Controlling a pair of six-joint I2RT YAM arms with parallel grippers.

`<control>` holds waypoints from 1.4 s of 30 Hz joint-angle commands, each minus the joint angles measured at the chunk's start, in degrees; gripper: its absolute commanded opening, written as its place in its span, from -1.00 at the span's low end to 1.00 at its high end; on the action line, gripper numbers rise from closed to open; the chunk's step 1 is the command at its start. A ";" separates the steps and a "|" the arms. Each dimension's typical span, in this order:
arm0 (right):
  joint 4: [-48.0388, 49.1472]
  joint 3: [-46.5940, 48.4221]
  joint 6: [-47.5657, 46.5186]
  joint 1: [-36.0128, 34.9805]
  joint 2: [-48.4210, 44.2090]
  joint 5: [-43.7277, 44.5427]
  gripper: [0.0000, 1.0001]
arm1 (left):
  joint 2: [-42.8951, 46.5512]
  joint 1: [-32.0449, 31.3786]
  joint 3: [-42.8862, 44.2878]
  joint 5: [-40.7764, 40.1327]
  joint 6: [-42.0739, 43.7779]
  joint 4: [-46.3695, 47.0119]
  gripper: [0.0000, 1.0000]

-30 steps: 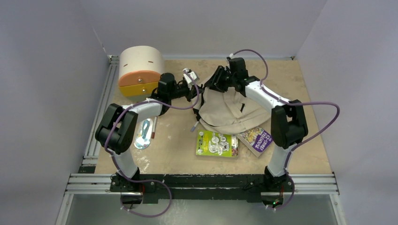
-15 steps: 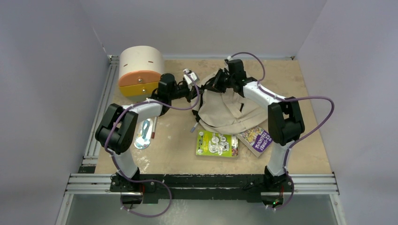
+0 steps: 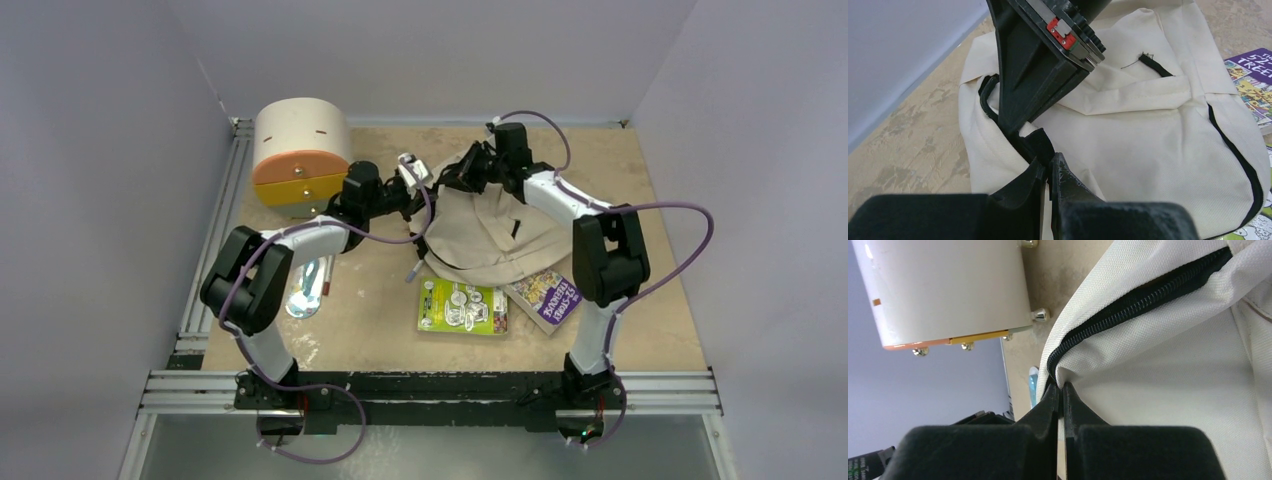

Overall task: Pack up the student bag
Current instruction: Unzip the student bag at the center of the board.

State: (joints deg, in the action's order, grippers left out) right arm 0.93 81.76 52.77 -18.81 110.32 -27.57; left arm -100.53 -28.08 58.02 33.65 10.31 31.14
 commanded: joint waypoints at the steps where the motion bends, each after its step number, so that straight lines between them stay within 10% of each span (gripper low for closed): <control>1: 7.38 2.94 2.14 2.44 -0.60 -0.73 -1.00 | 4.71 -1.35 -2.35 1.20 -0.52 -0.33 -1.00; 42: 14.06 7.18 7.17 8.39 4.50 0.62 -1.00 | 15.42 -9.21 -11.67 -4.14 -7.40 -3.13 -1.00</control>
State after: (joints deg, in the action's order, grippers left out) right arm 9.82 85.95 59.13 -11.60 115.18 -31.24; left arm -86.85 -35.68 46.06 27.99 4.95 27.44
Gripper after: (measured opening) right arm 0.012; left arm 0.028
